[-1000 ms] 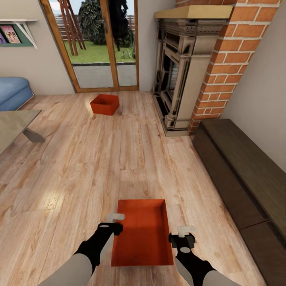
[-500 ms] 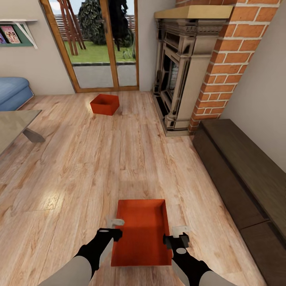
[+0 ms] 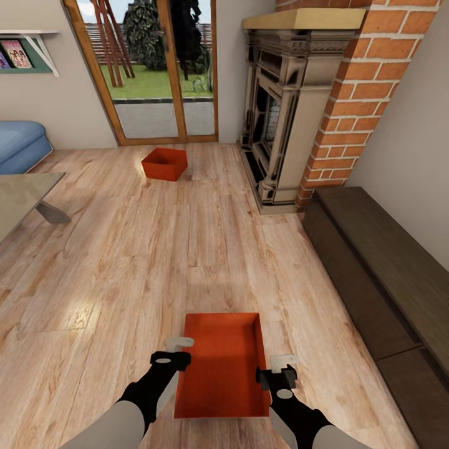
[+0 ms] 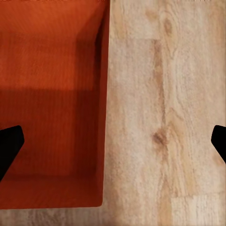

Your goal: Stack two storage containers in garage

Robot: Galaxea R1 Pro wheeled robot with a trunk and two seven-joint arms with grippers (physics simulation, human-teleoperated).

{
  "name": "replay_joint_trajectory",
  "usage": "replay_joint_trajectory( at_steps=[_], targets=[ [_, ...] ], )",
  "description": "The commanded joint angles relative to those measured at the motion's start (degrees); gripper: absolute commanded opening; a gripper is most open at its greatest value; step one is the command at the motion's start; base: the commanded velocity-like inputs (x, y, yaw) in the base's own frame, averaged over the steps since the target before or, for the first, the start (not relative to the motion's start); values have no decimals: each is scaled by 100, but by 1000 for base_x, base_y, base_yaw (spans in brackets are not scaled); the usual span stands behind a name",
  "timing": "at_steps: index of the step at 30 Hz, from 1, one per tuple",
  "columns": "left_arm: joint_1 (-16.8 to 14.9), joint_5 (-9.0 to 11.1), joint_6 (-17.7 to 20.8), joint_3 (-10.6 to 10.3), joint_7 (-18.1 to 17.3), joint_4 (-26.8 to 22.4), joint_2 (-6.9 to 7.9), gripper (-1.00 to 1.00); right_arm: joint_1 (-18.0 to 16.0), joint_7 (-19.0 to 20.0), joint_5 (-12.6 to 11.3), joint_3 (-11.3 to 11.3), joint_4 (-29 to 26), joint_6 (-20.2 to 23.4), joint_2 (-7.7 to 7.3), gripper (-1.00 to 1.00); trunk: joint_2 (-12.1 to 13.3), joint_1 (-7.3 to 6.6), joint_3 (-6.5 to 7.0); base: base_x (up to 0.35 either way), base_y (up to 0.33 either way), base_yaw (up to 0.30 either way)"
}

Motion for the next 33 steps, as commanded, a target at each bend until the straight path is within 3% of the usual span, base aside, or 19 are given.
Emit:
replay_joint_trajectory(
  at_steps=[1, 19, 33],
  targets=[
    [0, -53, 46, -6, 31, -12, -2, 100, -5, -25, -62, 45, 4, -30, -3, 100, -2, 0, -4, 0, 0, 0],
    [0, -3, -14, 59, 62, -25, -24, 100, -5, -25, -63, 45, 4, -26, -11, 100, -2, 0, -4, 0, 0, 0],
    [0, 0, -17, 58, -29, -21, -6, 100, -5, -25, -56, 45, 4, -23, -6, 100, -523, 285, -237, 0, 0, 0]
  ],
)
